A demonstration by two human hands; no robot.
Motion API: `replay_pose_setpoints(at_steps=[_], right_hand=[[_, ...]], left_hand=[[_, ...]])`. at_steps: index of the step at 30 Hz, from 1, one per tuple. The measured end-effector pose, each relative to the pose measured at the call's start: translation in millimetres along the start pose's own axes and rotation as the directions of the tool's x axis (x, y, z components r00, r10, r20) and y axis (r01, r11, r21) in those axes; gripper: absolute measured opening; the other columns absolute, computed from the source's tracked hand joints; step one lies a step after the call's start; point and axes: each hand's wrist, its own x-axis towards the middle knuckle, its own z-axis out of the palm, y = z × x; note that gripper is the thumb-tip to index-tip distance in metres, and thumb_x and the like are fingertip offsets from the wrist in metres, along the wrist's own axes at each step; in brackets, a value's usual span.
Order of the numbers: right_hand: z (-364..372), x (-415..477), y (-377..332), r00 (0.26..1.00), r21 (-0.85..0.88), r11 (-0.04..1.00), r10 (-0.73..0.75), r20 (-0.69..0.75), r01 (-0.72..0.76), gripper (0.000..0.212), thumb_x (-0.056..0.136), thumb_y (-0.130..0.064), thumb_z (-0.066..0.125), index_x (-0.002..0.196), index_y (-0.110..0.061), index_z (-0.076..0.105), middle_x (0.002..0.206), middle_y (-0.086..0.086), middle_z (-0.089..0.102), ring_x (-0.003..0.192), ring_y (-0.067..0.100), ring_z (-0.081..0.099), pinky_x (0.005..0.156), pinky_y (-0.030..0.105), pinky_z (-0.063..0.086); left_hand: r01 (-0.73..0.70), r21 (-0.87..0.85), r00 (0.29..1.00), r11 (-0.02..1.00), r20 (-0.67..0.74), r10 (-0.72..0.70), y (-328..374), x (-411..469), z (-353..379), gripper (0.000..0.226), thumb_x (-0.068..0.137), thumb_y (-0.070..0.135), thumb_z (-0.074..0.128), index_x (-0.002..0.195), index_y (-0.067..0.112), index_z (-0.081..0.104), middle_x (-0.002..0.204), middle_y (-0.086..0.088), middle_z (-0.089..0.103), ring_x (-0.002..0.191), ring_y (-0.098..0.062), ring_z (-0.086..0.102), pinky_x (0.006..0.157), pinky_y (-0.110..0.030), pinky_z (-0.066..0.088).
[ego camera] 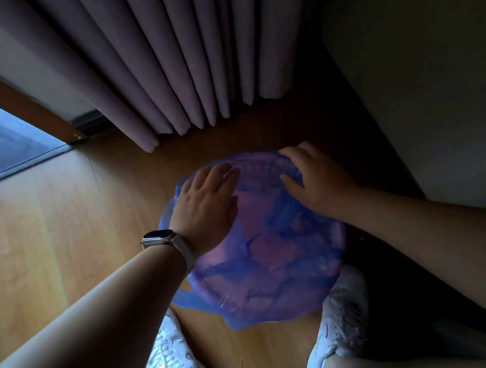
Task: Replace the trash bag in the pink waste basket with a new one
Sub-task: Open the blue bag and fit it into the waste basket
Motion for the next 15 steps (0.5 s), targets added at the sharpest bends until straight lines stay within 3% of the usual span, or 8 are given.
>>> replay_pose_setpoints(at_steps=[3,6,9,12,15], right_hand=[[5,-5,3,0.999,-0.051,0.998,0.026,0.038,-0.024,0.047,0.097,-0.030,0.049,0.141,-0.018,0.037,0.132,0.008,0.046,0.108,0.027,0.054,0.087,0.044,0.049],[6,-6,4,0.999,-0.050,0.998,0.028,0.032,-0.026,0.045,0.096,-0.030,0.050,0.138,-0.017,0.039,0.129,0.008,0.048,0.105,0.029,0.056,0.083,0.043,0.050],[5,-7,3,0.997,-0.042,0.996,0.075,0.020,-0.074,0.041,0.095,-0.032,0.052,0.132,-0.016,0.043,0.123,0.008,0.053,0.097,0.028,0.058,0.078,0.042,0.051],[4,-9,2,0.989,-0.069,0.987,0.149,0.016,-0.148,0.025,0.094,-0.038,0.053,0.111,-0.021,0.046,0.099,0.002,0.059,0.075,0.020,0.058,0.064,0.038,0.052],[1,-10,-1,0.981,-0.020,0.983,0.184,0.059,-0.183,0.020,0.092,-0.040,0.054,0.091,-0.023,0.044,0.078,0.000,0.056,0.061,0.016,0.055,0.055,0.038,0.049]], left_hand=[[0.101,-0.053,0.995,0.994,0.014,-0.100,-2,3,-3,0.053,0.084,0.031,0.056,0.134,0.014,0.052,0.131,-0.009,0.056,0.111,-0.033,0.051,0.086,-0.042,0.046],[0.177,-0.230,0.984,0.957,0.044,-0.171,-9,6,-4,0.048,0.089,0.030,0.054,0.134,0.015,0.050,0.124,-0.011,0.059,0.105,-0.036,0.057,0.085,-0.041,0.050],[0.268,-0.313,0.963,0.911,0.067,-0.260,-13,6,-6,0.033,0.092,0.026,0.057,0.122,0.013,0.059,0.111,-0.012,0.064,0.096,-0.035,0.061,0.074,-0.034,0.046],[0.369,-0.306,0.929,0.878,0.140,-0.342,-11,10,-8,0.018,0.088,0.026,0.062,0.102,0.015,0.060,0.095,-0.010,0.065,0.084,-0.036,0.060,0.062,-0.030,0.034],[0.374,-0.313,0.926,0.873,0.179,-0.333,-5,17,-11,0.024,0.081,0.032,0.063,0.099,0.018,0.058,0.097,-0.007,0.062,0.086,-0.033,0.059,0.062,-0.030,0.036]])
